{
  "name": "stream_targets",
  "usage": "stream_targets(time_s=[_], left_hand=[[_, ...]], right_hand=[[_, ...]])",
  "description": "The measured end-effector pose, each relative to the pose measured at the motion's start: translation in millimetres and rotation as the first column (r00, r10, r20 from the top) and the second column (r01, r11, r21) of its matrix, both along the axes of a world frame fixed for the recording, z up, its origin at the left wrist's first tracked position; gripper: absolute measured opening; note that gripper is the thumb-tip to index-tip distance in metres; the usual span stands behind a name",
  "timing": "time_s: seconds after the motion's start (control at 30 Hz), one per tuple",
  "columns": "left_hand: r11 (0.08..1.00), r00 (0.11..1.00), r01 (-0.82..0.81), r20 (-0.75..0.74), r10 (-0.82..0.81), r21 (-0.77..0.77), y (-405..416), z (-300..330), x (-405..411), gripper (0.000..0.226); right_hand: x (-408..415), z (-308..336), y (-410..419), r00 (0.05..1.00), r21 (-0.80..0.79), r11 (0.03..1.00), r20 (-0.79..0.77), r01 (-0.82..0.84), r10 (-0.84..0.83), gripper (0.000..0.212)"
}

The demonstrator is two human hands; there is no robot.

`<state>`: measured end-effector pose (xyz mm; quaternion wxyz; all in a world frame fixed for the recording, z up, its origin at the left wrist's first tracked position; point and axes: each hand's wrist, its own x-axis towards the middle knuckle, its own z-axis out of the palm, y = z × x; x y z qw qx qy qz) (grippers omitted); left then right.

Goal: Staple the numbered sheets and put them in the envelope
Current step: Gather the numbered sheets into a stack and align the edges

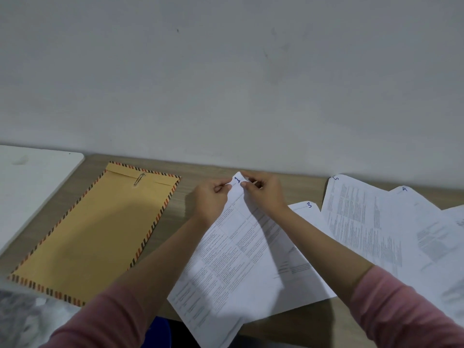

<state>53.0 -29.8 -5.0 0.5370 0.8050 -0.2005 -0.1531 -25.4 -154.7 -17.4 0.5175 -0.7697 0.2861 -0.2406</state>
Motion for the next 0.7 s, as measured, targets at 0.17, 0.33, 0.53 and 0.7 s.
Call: stream_targets(time_s=[0.17,0.33,0.53,0.7], left_hand=[[0.99,0.988,0.141,-0.064,-0.138,0.033,-18,8,-2,0.02],[0.891,0.895,0.437,-0.153,-0.418,0.123,-53,22,-21,0.02],[0.825,0.863,0.495,-0.045,-0.503,0.274,-96,12,-71,0.021],[0.822,0.882,0.424,0.035,-0.471,0.379,-108,-9,-89,0.021]], right_hand=[[-27,6,-3,0.997,-0.004,0.997,-0.017,0.075,-0.075,0.03],[-86,6,-7,0.959,-0.017,0.96,-0.051,0.279,-0.28,0.028],[-131,-14,-24,0.892,-0.108,0.914,-0.198,0.392,-0.406,0.017],[-135,-28,-39,0.868,-0.189,0.909,-0.278,0.371,-0.412,0.019]])
